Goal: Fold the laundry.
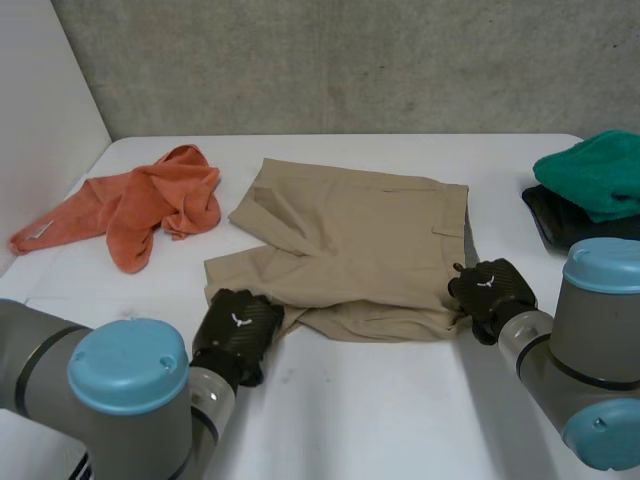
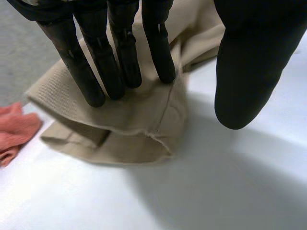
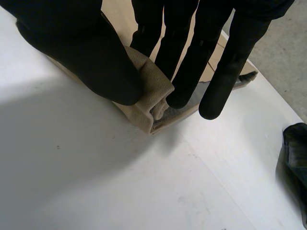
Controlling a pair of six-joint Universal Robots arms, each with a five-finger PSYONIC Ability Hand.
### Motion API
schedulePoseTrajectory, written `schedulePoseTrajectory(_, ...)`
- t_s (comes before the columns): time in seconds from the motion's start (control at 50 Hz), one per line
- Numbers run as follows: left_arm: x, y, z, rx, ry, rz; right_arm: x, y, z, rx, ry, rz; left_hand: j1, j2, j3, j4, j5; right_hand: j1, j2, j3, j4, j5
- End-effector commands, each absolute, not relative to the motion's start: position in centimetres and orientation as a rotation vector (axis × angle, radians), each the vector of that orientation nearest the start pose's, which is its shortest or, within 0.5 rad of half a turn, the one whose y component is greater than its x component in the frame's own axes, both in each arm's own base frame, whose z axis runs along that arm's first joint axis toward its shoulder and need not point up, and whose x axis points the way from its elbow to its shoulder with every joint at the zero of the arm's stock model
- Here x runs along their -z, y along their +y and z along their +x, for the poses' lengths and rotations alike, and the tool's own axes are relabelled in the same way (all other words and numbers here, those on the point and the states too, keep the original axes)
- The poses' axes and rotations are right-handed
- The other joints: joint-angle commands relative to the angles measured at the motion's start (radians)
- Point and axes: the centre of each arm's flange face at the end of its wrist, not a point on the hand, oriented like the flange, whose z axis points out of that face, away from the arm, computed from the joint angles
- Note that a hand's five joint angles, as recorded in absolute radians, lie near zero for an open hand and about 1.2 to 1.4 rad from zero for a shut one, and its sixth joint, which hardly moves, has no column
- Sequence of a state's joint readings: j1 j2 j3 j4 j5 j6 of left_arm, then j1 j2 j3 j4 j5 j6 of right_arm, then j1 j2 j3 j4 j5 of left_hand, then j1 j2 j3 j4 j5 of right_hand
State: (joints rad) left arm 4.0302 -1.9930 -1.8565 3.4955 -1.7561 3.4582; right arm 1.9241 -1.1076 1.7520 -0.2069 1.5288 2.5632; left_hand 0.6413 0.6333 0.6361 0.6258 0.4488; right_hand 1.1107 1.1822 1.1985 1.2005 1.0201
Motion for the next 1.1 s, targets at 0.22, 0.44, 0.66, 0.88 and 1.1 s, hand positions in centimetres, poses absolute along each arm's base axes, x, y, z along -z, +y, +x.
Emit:
schedulePoseTrajectory(0.22,-11.2,-20.2,-29.2,1.889,2.248,1.036,-12.4,-25.7,24.1,1.721,2.412,-1.266,0.127,0.135,0.132,0.142,0.145,0.286,0.214,0.198,0.196,0.202)
schedulePoseTrajectory(0.44,-9.9,-22.5,-29.0,1.895,1.996,1.116,-12.5,-25.8,24.1,1.724,2.414,-1.266,0.479,0.487,0.484,0.494,0.497,0.286,0.214,0.198,0.196,0.202)
schedulePoseTrajectory(0.66,-9.8,-23.0,-28.7,1.886,2.000,1.200,-12.9,-26.1,24.1,1.742,2.412,-1.275,0.755,0.763,0.760,0.770,0.773,0.286,0.214,0.198,0.196,0.202)
schedulePoseTrajectory(0.88,-18.2,-18.7,-26.5,1.869,2.125,1.175,-18.6,-23.3,22.7,1.623,2.444,-1.530,0.755,0.763,0.760,0.770,0.773,0.286,0.214,0.198,0.196,0.202)
schedulePoseTrajectory(1.1,-22.4,-8.2,-22.7,1.507,2.356,1.454,-22.4,-18.3,19.2,1.351,2.495,-1.843,0.755,0.763,0.760,0.770,0.773,0.286,0.214,0.198,0.196,0.202)
